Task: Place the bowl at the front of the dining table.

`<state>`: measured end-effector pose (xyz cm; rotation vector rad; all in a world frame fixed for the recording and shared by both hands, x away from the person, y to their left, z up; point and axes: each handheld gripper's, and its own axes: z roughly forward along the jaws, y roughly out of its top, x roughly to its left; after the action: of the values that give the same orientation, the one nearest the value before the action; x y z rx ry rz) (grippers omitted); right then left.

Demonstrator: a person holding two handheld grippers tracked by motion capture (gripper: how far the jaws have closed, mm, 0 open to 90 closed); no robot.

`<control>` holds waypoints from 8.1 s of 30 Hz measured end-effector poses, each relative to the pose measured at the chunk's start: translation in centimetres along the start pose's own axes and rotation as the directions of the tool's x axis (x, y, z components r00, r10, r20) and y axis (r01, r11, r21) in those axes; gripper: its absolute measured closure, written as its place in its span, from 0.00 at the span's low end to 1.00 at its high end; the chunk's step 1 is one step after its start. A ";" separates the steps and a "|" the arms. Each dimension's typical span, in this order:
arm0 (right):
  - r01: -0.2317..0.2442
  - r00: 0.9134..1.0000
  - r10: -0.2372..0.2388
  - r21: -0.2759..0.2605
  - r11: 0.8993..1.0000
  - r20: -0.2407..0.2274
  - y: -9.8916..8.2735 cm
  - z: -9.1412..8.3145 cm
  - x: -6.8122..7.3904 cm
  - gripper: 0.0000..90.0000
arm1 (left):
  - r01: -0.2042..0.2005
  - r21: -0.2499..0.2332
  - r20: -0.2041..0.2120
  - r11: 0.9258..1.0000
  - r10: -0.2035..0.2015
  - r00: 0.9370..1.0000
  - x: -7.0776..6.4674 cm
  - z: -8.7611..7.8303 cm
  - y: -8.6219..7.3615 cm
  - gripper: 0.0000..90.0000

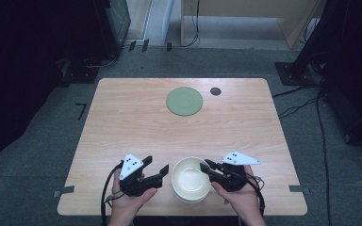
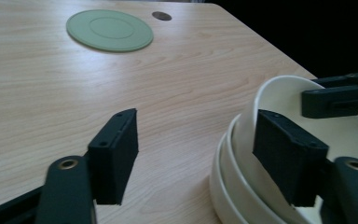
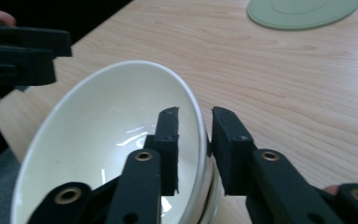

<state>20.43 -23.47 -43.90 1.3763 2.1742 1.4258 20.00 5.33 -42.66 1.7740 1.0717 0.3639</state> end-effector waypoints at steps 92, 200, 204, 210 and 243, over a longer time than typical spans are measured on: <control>0.158 0.961 -0.087 -0.261 0.952 0.264 10.7 3.5 -2.4 0.94 | 0.145 0.029 -0.399 0.989 -0.122 0.909 14.9 -0.5 -6.7 0.12; -0.540 0.788 0.404 0.208 0.816 0.464 20.4 23.7 -17.5 0.97 | 0.183 0.096 -0.403 0.978 -0.130 0.906 15.2 0.2 -6.6 0.14; -0.514 0.797 0.355 0.240 0.824 0.488 20.9 24.0 -17.2 0.97 | 0.185 0.095 -0.403 0.978 -0.132 0.906 15.2 0.3 -6.6 0.14; -0.490 0.800 0.305 0.271 0.828 0.516 21.5 24.2 -16.9 0.97 | 0.187 0.094 -0.402 0.978 -0.134 0.906 15.2 0.2 -6.6 0.14; -0.303 0.913 0.248 0.133 0.944 0.324 21.1 21.1 -16.1 0.34 | 0.183 0.099 -0.407 0.978 -0.128 0.904 15.2 0.3 -6.6 0.14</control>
<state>54.19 -20.87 -42.72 1.8934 2.0072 1.0220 25.43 18.02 -51.80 1.7580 1.5507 0.5839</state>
